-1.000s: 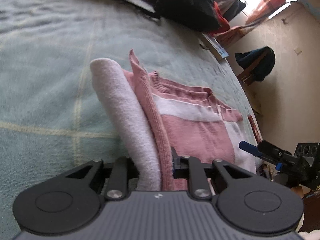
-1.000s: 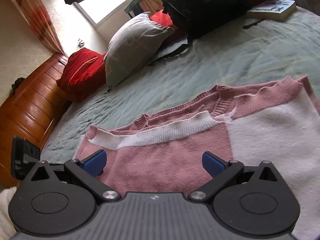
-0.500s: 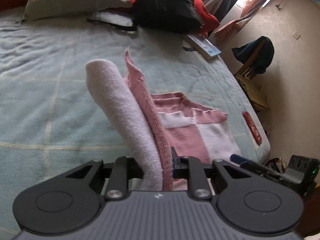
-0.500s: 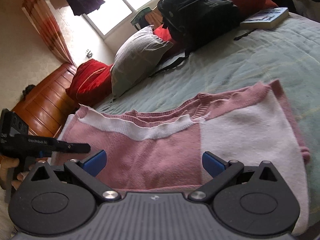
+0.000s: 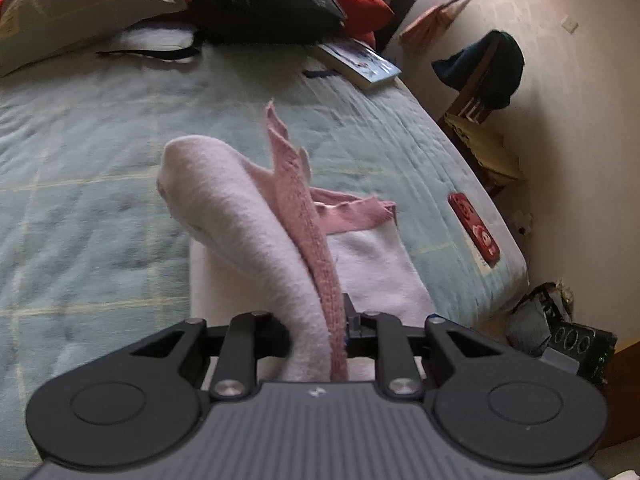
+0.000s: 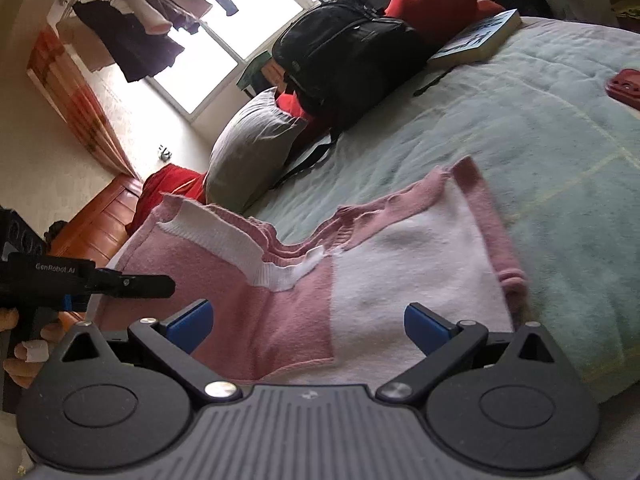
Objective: Fold clothes
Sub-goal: 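Lift the side edge with the left tool and fold it over the sweater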
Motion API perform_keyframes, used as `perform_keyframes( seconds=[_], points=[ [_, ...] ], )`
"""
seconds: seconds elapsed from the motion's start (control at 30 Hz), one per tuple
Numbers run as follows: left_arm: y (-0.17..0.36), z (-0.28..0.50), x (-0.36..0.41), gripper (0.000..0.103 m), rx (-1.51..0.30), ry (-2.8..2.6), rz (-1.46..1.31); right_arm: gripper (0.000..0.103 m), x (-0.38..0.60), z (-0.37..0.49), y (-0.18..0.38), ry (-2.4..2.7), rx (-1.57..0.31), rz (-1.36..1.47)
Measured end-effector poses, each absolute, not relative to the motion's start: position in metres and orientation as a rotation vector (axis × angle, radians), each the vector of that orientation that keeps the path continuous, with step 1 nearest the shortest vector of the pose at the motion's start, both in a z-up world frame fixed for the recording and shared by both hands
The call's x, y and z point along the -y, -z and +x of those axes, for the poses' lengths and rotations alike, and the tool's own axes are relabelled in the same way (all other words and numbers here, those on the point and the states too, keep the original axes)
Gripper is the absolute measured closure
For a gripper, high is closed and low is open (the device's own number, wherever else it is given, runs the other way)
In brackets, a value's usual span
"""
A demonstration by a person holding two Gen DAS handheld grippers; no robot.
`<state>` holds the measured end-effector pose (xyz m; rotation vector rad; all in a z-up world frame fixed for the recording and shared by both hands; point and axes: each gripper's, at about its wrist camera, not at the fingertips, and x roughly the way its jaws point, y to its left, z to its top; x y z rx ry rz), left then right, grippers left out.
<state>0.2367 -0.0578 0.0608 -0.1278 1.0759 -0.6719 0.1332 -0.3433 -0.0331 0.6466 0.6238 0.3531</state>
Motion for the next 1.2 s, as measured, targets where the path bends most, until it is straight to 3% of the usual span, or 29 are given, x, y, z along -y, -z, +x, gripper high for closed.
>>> perform_keyframes(
  seconds=[0.53, 1.2],
  points=[
    [-0.041, 0.268, 0.142, 0.083, -1.134, 0.621, -0.146, 0.0, 0.353, 0.107, 0.033, -0.604, -0.724, 0.485],
    [0.011, 0.294, 0.223, 0.082, -1.241, 0.622, -0.105, 0.0, 0.364, 0.097, 0.047, -0.505, -0.768, 0.504]
  ],
)
